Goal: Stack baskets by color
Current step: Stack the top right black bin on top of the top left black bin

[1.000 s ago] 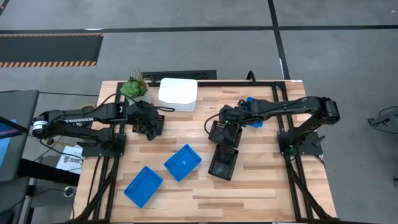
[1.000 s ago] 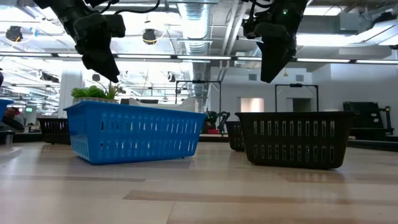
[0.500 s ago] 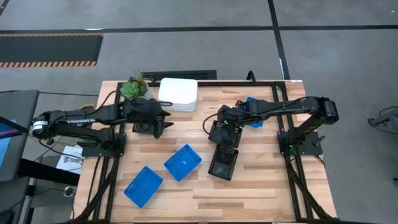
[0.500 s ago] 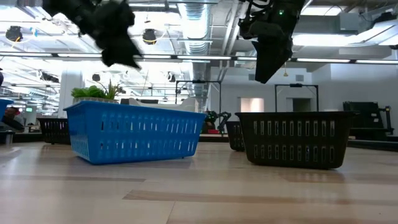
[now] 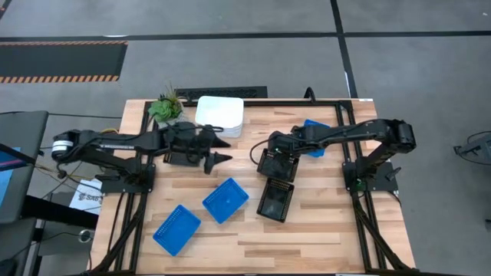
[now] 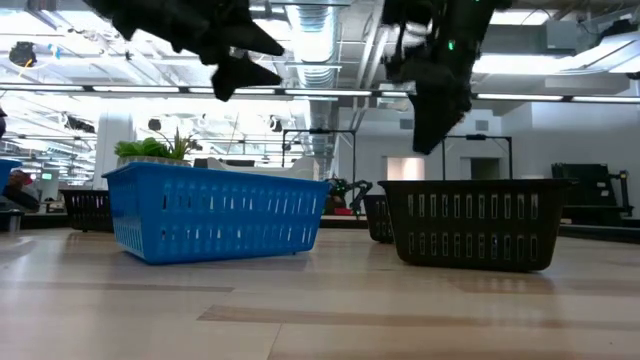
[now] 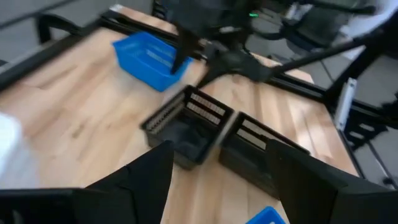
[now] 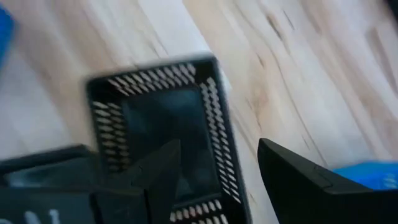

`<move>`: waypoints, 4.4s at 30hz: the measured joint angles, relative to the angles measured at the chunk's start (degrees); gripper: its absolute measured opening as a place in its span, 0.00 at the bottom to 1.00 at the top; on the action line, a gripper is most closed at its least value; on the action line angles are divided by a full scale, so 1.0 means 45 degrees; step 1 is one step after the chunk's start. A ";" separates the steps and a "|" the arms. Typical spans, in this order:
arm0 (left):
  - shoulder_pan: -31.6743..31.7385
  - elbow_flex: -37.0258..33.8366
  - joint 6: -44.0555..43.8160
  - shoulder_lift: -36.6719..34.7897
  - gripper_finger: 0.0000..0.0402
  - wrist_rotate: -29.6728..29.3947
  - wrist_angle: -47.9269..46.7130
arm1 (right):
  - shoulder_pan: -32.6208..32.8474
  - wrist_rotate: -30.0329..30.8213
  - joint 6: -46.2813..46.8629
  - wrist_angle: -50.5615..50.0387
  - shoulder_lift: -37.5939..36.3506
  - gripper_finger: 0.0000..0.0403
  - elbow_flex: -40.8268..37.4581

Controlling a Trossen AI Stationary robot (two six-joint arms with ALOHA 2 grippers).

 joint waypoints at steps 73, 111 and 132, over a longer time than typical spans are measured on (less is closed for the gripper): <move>0.0738 0.3942 0.2289 0.6209 0.60 -0.2040 -0.1634 | 0.2716 0.0756 0.1487 0.0304 -0.4565 0.59 0.3163; 0.1088 0.6617 0.3984 0.9895 0.02 -0.2744 -0.4179 | 0.6015 0.1846 0.1835 0.0347 -0.2465 0.59 0.3148; 0.0056 0.7265 0.3082 0.6878 0.00 -0.2494 -0.7304 | 0.6005 0.2744 0.1870 -0.0710 -0.2874 0.59 0.3153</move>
